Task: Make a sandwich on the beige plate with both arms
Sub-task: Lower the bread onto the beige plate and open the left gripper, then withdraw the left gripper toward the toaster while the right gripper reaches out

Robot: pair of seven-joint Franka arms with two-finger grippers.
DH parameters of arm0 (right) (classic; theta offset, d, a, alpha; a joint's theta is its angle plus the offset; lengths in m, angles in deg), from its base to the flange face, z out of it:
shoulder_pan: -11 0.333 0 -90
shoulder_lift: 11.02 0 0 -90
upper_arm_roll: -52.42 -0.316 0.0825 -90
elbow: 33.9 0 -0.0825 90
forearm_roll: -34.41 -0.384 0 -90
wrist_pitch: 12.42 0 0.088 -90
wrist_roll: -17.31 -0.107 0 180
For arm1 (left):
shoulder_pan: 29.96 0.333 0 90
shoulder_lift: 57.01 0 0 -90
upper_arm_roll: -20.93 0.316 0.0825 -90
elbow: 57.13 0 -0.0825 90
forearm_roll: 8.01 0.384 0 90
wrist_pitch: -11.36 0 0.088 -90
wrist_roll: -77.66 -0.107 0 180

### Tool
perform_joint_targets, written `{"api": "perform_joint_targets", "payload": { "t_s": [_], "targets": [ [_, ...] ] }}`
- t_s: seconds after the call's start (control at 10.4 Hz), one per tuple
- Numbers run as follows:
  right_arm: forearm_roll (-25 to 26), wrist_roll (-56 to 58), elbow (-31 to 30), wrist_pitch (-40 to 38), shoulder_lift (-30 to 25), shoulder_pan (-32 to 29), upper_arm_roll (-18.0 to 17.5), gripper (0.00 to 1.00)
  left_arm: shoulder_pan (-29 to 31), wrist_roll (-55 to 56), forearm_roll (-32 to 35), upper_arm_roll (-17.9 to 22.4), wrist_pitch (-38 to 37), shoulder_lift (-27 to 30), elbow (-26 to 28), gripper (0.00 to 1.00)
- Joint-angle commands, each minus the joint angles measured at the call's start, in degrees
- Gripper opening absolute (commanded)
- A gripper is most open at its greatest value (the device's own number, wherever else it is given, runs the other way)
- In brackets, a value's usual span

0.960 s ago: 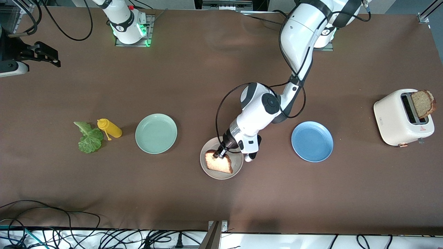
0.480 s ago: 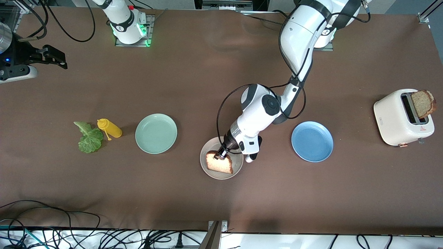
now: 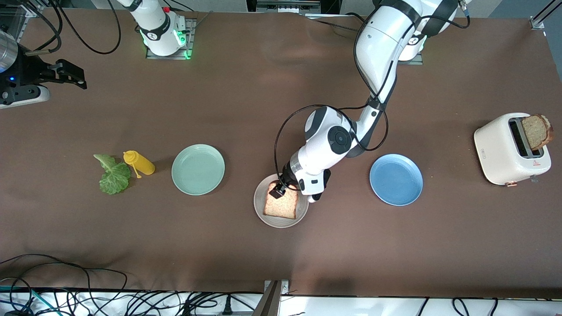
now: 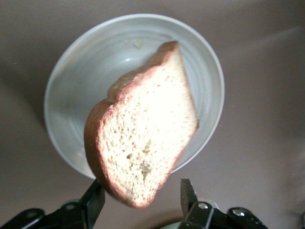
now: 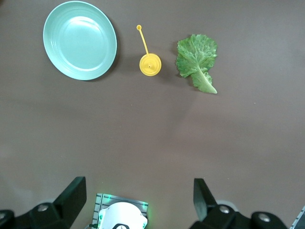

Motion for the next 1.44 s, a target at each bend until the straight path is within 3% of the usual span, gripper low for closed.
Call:
{"api": "perform_joint_targets", "payload": {
  "t_s": [0.0, 0.38, 0.77, 0.86, 0.96, 1.34],
  "targets": [
    [0.9, -0.9, 1.3, -1.1, 0.4, 0.4, -0.1, 1.0, 0.1, -1.1, -1.1, 0.5, -8.0, 1.2, -0.5, 0.8],
    [0.9, -0.8, 1.3, -1.2, 0.6, 0.4, -0.1, 1.0, 3.5, -2.3, 1.0, 0.7, -19.7, 3.6, -0.6, 0.82],
    [0.5, -0.7, 1.8, -0.6, 2.1, 0.4, -0.1, 1.0, 9.8, -9.0, 12.4, 0.7, -33.4, 9.8, 0.0, 0.84],
    [0.5, -0.1, 3.0, -0.6, 3.7, 0.3, 0.1, 1.0, 12.1, -11.7, 16.1, 0.7, -37.0, 11.3, 0.0, 0.89],
    [0.4, 0.3, 4.7, -0.6, 5.4, 0.1, 0.2, 1.0, 13.5, -14.8, 19.3, 0.7, -38.5, 12.6, 0.5, 0.94],
    [0.4, 8.5, 8.9, 1.4, 11.9, -2.8, 2.3, 1.0, 19.8, -26.4, 28.8, 0.7, -42.3, 18.1, 4.2, 0.94]
  ]
}}
